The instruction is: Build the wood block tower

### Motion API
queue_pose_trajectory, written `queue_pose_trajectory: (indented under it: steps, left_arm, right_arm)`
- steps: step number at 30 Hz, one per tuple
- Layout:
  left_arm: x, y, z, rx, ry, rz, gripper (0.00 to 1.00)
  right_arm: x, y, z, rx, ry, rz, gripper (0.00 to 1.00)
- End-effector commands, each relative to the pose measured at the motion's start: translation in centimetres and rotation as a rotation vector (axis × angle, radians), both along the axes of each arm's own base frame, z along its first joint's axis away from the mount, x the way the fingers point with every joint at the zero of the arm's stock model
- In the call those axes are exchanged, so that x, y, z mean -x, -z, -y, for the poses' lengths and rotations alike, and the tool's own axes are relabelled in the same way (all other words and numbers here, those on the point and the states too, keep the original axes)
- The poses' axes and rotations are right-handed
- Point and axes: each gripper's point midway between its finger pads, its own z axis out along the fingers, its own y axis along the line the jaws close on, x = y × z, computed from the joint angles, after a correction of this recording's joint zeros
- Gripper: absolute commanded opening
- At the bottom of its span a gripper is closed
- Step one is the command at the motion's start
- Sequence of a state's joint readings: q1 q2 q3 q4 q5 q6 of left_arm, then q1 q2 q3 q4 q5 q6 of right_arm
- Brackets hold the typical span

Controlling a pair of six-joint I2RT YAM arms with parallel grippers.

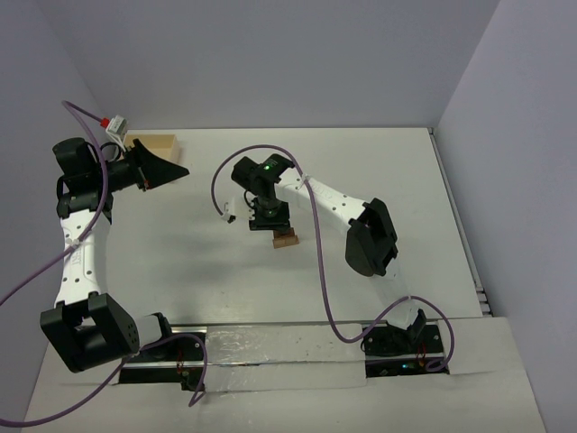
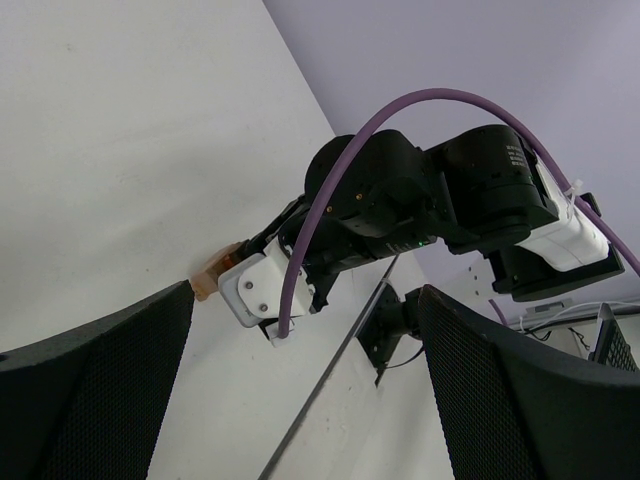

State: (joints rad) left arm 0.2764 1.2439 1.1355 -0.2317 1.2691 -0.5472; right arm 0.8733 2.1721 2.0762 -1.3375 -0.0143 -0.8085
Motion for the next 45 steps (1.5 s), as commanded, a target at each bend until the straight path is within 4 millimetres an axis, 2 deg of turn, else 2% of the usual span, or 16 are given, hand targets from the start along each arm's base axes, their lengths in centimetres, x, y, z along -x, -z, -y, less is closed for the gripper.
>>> queue_pose_trajectory:
  steps: [1,6,9,13,17,25,27,30,32,35,37,40,43,44,45]
  left_arm:
    - [0.7,-1.1,0.1,-0.005,0.02,0.057,0.99]
    - [0.6,-1.1,0.0,-0.005,0.019,0.059,0.99]
    - [0.6,-1.1,0.0,-0.005,0.02,0.059,0.99]
    - [0.5,-1.1,0.0,-0.005,0.019,0.057,0.99]
    - [0.5,-1.1,0.0,-0.005,0.019,0.058,0.99]
    - [0.5,-1.1,0.0,-0.007,0.021,0.06,0.99]
    - [0.4,-1.2,0.0,-0.011,0.018,0.063,0.99]
    - [0.2,-1.2,-0.3,-0.039,0.001,0.071,0.99]
    - [-0.3,-1.2,-0.6,-0.08,-0.037,0.069,0.99]
    - [-2.0,-0.6,-2.0,-0.211,-0.138,0.059,0.99]
    - [-2.9,1.0,-2.9,-0.312,-0.219,0.011,0.99]
    - [-3.6,2.5,-3.3,-0.435,-0.266,0.03,0.99]
    - [-4.2,5.2,-2.1,-0.573,-0.272,0.007,0.99]
    - [-4.2,5.3,-2.1,-0.577,-0.272,0.006,0.99]
    - [-4.5,6.4,-2.0,-0.64,-0.276,-0.012,0.99]
  right_arm:
    - [1.3,-0.5,1.2,0.073,-0.017,-0.043,0.21]
    - [1.2,-0.4,1.2,0.075,-0.019,-0.045,0.24]
    - [1.3,-0.4,1.2,0.075,-0.022,-0.045,0.29]
    - [1.2,-0.4,1.1,0.072,-0.023,-0.042,0.43]
    - [1.2,-0.6,1.0,0.069,-0.025,-0.039,0.61]
    - [1.1,-1.1,1.0,0.077,-0.031,-0.009,0.84]
    - [1.0,-1.6,0.9,0.068,-0.029,0.005,0.94]
    - [0.8,-3.9,0.1,0.0,-0.016,0.044,0.99]
    - [0.9,-6.4,-0.7,-0.091,-0.004,0.064,1.0]
    - [0.9,-10.3,-1.2,-0.243,0.044,0.099,1.0]
    - [0.8,-12.8,-1.0,-0.351,0.087,0.112,1.0]
    - [0.5,-14.7,0.6,-0.422,0.152,0.117,1.0]
    - [-1.6,-16.9,4.6,-0.521,0.298,0.131,1.0]
    - [-2.7,-17.8,6.0,-0.548,0.352,0.16,1.0]
    - [-3.7,-18.0,8.0,-0.615,0.442,0.134,1.0]
